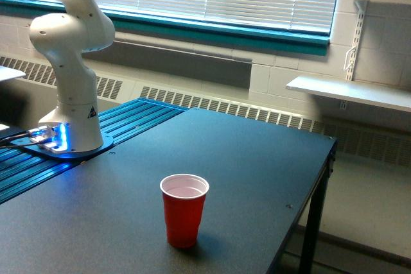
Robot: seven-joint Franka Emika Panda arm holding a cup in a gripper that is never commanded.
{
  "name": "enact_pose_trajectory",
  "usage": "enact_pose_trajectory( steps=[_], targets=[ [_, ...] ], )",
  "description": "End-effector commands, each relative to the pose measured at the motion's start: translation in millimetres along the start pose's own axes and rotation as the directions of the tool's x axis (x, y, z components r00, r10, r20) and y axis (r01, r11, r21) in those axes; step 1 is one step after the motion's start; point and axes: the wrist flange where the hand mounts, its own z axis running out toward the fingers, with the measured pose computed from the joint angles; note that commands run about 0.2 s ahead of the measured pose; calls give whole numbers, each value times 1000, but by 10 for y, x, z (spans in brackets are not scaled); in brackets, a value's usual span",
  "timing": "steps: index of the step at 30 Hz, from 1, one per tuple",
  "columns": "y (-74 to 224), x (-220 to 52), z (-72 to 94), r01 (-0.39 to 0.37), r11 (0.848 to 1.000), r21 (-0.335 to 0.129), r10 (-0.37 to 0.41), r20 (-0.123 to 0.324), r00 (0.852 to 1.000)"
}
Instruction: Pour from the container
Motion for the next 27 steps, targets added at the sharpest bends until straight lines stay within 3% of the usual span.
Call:
enact_pose_trajectory(
  steps=[1, 14, 27],
  targets=[
    [315, 123, 100, -59, 998, -31, 59, -28, 998],
    [1014, 64, 283, -74, 991, -110, 69, -47, 997],
    [1603, 44, 264, -124, 977, -172, 113, -73, 991]
  ],
)
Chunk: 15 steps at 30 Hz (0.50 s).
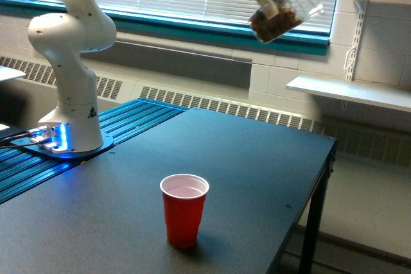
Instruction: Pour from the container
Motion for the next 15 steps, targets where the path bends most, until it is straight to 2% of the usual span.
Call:
enact_pose_trajectory(
  steps=[1, 15],
  targets=[
    [264, 87, -84, -27, 999, -16, 26, -46, 999],
    [902, 60, 99, -100, 988, -114, 95, -48, 994]
  ],
)
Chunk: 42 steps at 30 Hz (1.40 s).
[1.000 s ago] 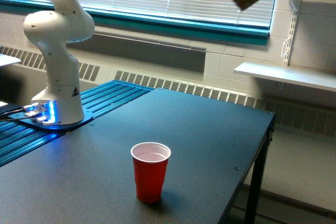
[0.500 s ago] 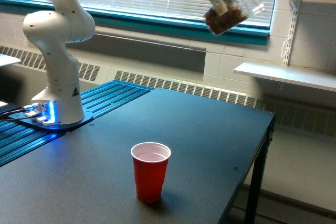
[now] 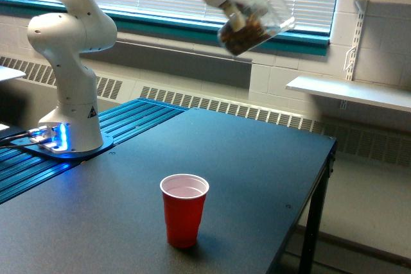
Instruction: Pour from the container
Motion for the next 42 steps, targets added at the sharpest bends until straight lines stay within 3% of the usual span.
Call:
enact_pose_trajectory(
  steps=[1, 19, 42],
  targets=[
    [277, 41, 63, -62, 998, -33, 62, -12, 998],
    [922, -25, 322, -120, 983, -140, 124, 22, 992],
    [1418, -382, 704, -134, 953, -271, 164, 93, 982]
  ],
)
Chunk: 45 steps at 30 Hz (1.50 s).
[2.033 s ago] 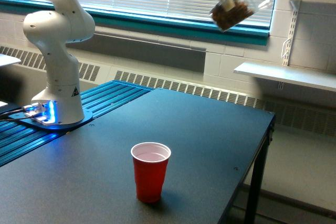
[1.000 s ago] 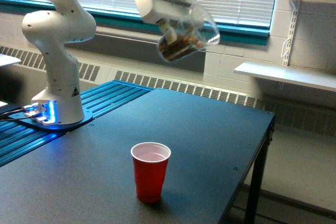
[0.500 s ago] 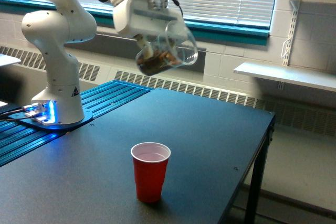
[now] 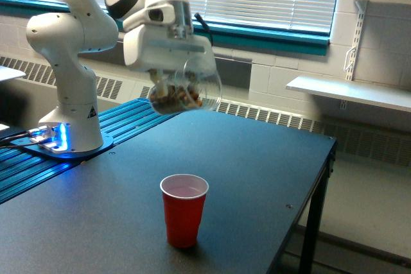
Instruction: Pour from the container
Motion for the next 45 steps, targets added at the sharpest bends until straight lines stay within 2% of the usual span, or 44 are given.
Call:
enact_pose_trajectory(
  steps=[1, 13, 26, 45],
  targets=[
    [118, -36, 93, -33, 999, -33, 34, 9, 999],
    [315, -129, 282, -64, 994, -93, 67, 34, 997],
    [440, -352, 531, -46, 986, -159, 60, 83, 995],
    [520, -502, 739, -7, 971, -238, 34, 109, 993]
  ],
)
